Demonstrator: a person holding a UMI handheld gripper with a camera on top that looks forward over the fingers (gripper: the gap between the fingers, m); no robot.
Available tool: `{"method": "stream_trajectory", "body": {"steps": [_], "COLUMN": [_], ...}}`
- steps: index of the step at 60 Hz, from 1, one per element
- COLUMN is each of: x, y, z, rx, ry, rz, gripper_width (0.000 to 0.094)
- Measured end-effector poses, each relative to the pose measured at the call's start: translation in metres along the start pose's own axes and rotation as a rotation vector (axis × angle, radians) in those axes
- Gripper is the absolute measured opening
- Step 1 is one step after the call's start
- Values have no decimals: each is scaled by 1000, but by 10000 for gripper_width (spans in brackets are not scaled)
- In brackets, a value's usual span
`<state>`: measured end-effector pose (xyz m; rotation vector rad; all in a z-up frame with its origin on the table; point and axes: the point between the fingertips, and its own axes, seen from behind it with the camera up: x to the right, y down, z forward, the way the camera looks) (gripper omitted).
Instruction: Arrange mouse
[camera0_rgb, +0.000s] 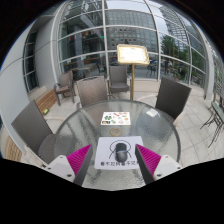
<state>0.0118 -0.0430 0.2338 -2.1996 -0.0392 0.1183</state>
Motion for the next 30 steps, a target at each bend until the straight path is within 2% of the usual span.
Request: {"method": "stream_trajectory", "body": {"steps": [30], "x": [1], "y": [20], "z": [-26], "rx": [14], "ry": [-6], "rz": [20], "gripper_width": [856]}}
